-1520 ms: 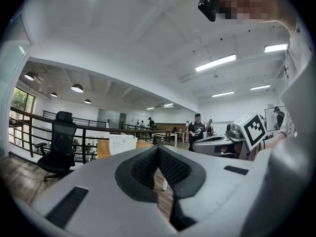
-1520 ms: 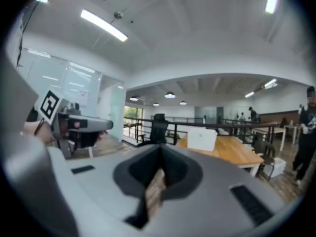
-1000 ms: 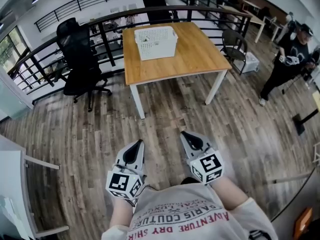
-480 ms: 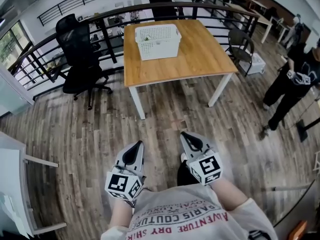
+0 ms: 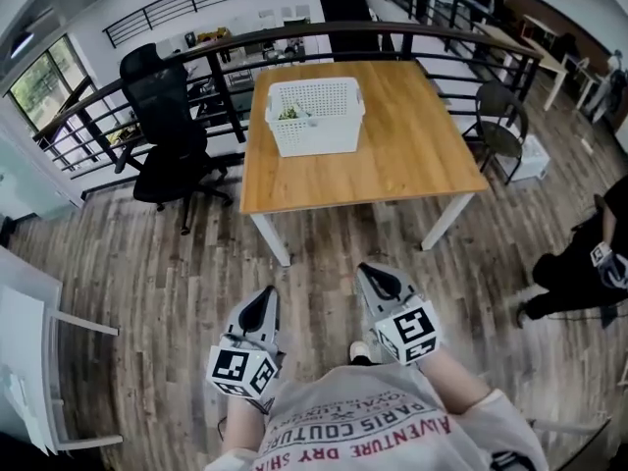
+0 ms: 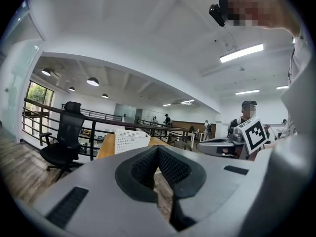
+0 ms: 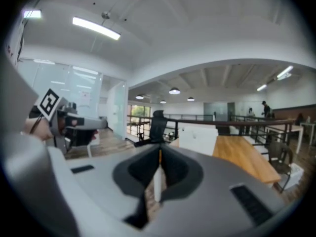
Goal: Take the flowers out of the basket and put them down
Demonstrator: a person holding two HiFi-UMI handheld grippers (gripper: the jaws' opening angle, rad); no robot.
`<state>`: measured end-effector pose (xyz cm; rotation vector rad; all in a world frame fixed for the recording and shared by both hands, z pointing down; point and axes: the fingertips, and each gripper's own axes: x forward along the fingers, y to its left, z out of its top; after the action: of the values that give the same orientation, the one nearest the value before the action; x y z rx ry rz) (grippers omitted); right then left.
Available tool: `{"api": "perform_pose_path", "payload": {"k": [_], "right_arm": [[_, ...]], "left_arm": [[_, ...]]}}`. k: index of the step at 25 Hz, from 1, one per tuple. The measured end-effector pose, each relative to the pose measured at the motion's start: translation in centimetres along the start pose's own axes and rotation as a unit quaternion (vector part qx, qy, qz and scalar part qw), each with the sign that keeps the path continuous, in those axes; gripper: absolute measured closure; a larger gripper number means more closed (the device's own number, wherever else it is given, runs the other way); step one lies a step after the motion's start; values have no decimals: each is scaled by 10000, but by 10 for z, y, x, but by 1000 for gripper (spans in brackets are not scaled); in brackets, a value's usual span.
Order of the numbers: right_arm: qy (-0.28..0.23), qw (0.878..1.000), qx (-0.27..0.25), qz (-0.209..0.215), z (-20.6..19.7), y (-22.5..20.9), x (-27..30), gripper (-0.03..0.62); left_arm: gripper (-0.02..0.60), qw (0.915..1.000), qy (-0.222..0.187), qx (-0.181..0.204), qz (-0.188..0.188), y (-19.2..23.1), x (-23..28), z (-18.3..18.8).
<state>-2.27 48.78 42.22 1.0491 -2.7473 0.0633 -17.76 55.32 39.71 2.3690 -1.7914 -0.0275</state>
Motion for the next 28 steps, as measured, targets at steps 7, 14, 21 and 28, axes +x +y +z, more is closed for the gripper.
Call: {"api": "perform_pose_path", "payload": {"k": [7, 14, 21, 28], "right_arm": [[42, 9998, -142, 135, 7, -87, 34, 562], [212, 9998, -8, 48, -6, -127, 76, 562], [324, 9991, 126, -249, -5, -162, 172, 562], [224, 9977, 253, -592, 21, -198, 284, 562]], "left_arm": [[571, 9998, -11, -31, 192, -3, 84, 10], [571, 9997, 106, -162, 125, 20, 145, 2], [571, 9995, 162, -188, -217, 94, 228, 8], [571, 9984, 114, -58, -555, 188, 313, 37]]}}
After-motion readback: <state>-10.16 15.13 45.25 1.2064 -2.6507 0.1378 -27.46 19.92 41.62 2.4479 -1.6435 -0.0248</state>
